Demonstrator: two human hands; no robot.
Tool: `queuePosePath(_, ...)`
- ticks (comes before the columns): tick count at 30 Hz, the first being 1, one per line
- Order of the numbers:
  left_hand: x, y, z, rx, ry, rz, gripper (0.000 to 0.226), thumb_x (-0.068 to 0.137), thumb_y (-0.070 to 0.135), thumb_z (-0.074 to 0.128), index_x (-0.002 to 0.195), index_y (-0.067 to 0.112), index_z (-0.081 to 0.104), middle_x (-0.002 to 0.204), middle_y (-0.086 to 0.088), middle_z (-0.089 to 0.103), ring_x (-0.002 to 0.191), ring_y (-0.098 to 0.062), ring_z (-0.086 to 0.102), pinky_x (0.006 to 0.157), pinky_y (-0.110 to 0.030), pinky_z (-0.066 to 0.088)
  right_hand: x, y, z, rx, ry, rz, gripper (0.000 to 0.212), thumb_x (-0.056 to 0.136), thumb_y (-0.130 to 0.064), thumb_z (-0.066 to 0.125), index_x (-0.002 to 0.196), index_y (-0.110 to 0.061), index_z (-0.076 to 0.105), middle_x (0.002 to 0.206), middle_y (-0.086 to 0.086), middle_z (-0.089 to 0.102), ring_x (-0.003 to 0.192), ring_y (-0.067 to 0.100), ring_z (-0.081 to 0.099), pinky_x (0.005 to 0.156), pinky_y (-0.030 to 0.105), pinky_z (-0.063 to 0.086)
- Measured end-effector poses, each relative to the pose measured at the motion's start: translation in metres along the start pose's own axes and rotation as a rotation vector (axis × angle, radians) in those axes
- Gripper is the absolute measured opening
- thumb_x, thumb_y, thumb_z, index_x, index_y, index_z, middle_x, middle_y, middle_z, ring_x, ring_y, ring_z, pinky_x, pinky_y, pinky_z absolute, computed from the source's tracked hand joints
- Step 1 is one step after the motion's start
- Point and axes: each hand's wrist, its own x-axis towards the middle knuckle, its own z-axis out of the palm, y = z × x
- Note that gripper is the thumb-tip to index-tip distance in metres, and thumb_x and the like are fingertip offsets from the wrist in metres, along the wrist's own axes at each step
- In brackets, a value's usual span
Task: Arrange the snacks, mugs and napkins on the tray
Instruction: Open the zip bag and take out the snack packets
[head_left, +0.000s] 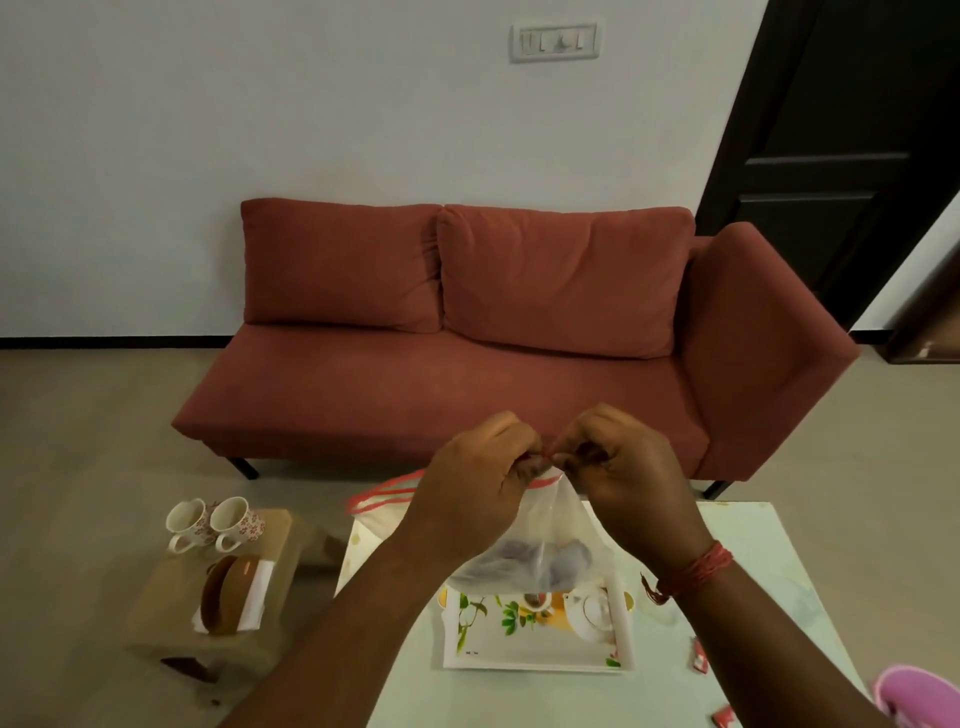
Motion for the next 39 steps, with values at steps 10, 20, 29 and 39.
queuePosePath(10, -0.027, -0.044, -0.026, 0.131, 0.082, -0.077, 0.015, 0.093, 0.036, 0.057, 0.085, 0.024, 0.06, 0.088, 0.014, 0.055, 0.083, -0.01, 0.048, 0.075, -0.029, 0.039, -0.007, 0.018, -0.025, 0.046, 0.108, 0.085, 0.025, 0.079, 0.009, 0.072, 0.073, -0.014, 0.067, 0.079, -0.007, 0.065, 0.072, 0.01, 0.064, 0.062, 0.02, 0.053)
queuePosePath(20, -0.066, -0.077, -0.035, 0.07, 0.095, -0.218, 0.024, 0.093, 0.044, 0.049, 0.085, 0.024, 0.06, 0.086, 0.021, 0.054, 0.085, -0.003, 0.051, 0.07, -0.02, 0.042, -0.002, 0.028, -0.043, -0.009, 0.146, 0.067, 0.022, 0.077, 0.007, 0.076, 0.075, -0.014, 0.069, 0.08, -0.005, 0.067, 0.075, 0.01, 0.066, 0.069, 0.017, 0.052)
queuePosePath(29, -0.071, -0.069, -0.048, -0.154, -0.028, -0.378, 0.012, 0.092, 0.039, 0.054, 0.088, 0.029, 0.06, 0.087, 0.018, 0.06, 0.089, -0.004, 0.058, 0.072, -0.01, 0.041, -0.002, 0.03, -0.045, 0.091, 0.203, 0.114, 0.028, 0.08, 0.012, 0.071, 0.077, -0.016, 0.067, 0.082, -0.001, 0.068, 0.079, 0.014, 0.066, 0.072, 0.011, 0.05)
queuePosePath(39, -0.025, -0.033, -0.033, -0.205, -0.201, -0.302, 0.008, 0.095, 0.035, 0.058, 0.099, 0.033, 0.064, 0.096, 0.019, 0.06, 0.091, 0.002, 0.058, 0.077, -0.016, 0.052, 0.004, 0.019, -0.04, 0.125, 0.137, 0.034, 0.023, 0.08, 0.006, 0.074, 0.081, -0.016, 0.068, 0.083, -0.002, 0.067, 0.077, 0.015, 0.066, 0.071, 0.015, 0.053)
